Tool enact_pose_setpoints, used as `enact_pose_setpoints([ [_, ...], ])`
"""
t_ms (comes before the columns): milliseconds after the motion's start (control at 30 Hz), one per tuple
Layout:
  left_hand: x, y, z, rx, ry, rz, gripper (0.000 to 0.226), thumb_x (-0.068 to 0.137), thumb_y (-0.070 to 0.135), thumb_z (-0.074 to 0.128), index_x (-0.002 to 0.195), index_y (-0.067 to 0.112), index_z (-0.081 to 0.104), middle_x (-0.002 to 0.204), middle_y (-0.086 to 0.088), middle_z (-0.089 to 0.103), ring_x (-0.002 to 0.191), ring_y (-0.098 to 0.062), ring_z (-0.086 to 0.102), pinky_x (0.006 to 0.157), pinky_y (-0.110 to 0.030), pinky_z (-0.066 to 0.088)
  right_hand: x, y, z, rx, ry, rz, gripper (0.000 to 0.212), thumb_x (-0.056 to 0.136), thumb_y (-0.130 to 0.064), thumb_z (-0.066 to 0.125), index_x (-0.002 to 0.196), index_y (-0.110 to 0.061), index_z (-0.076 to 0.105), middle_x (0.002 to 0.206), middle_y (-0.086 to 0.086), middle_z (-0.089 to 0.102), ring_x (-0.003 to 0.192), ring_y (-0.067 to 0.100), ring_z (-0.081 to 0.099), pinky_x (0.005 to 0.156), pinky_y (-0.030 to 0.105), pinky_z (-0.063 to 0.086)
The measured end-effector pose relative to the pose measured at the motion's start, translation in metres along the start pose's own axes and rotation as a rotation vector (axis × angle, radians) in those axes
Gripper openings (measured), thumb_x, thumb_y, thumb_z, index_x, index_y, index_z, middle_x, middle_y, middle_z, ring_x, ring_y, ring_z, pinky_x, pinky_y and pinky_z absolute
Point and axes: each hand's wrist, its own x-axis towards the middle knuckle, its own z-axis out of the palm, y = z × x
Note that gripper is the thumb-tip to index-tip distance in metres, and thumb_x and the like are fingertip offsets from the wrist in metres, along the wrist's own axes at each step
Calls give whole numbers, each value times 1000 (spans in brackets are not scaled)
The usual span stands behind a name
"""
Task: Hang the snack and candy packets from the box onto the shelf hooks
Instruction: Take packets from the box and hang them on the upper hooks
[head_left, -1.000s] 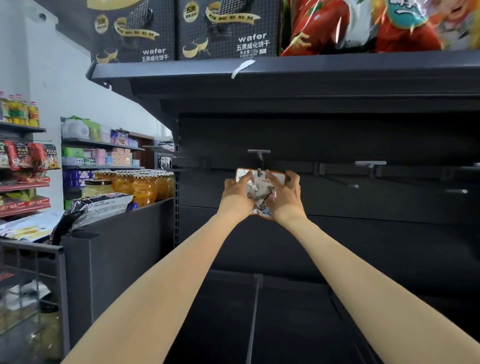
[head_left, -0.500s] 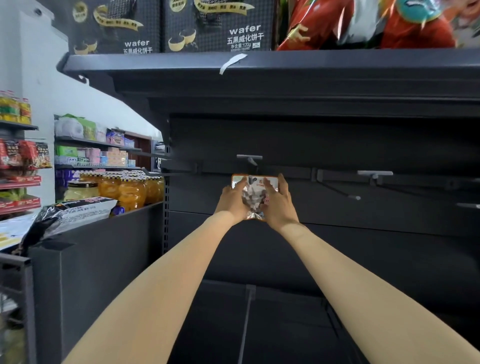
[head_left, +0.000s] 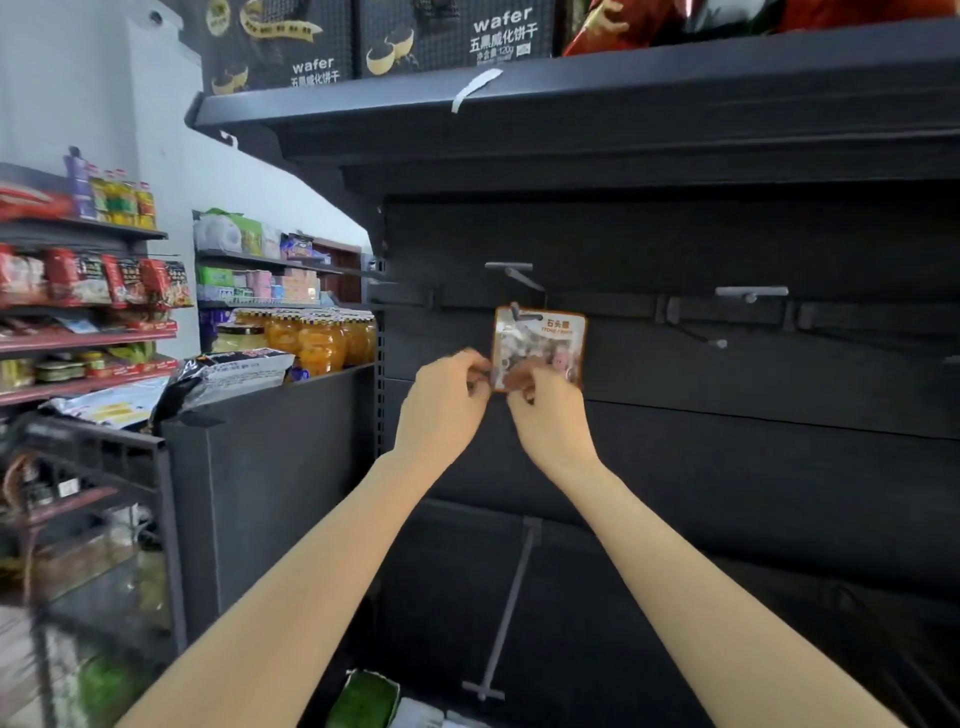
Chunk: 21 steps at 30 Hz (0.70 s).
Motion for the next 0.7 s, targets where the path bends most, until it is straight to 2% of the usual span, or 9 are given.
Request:
enact_pose_setpoints([
  [133,-59,-17,-39,130,59,-18,22,93,13,54,111,18,64,101,1,68,88,-13,62,81,-30,52,-43,-22,28,114,-124,-38,18,94,-8,49,109,-14,58,102,-3,61,89,8,54,75,19,41],
  [267,-122,-59,-79,158,44,-198,19,91,15,55,104,23,66,95,7,70,84,-9,63,80,-29,52,-86,-42,75,161,-302,-32,18,94,-9,48,106,-16,59,100,-4,62,83,7,56,67,17,43],
  [367,-171,-107,-111,180,8,-344,18,89,15,56,99,27,66,90,8,70,82,-6,63,80,-26,51,-119,-55,124,191,-466,34,20,93,-11,47,104,-18,61,100,-3,63,86,11,59,73,24,47],
  [500,-232,-176,-155,230,-58,-529,16,90,12,56,98,21,66,89,2,70,84,-11,63,80,-25,49,-170,-78,199,176,-676,70,22,93,-12,45,104,-18,63,105,0,63,93,16,59,82,33,51],
  [633,-287,-245,-201,293,-174,-692,19,90,6,56,89,24,61,90,-4,69,79,-15,62,79,-31,52,-221,-98,272,135,-849,94,22,93,-11,46,102,-19,65,107,2,66,100,19,59,85,32,48],
  [700,-313,-275,-223,337,-242,-744,16,90,7,55,96,19,64,96,-8,68,86,-21,63,82,-34,51,-245,-104,304,110,-924,112,25,94,-10,44,104,-17,65,112,4,65,105,21,58,85,31,46],
])
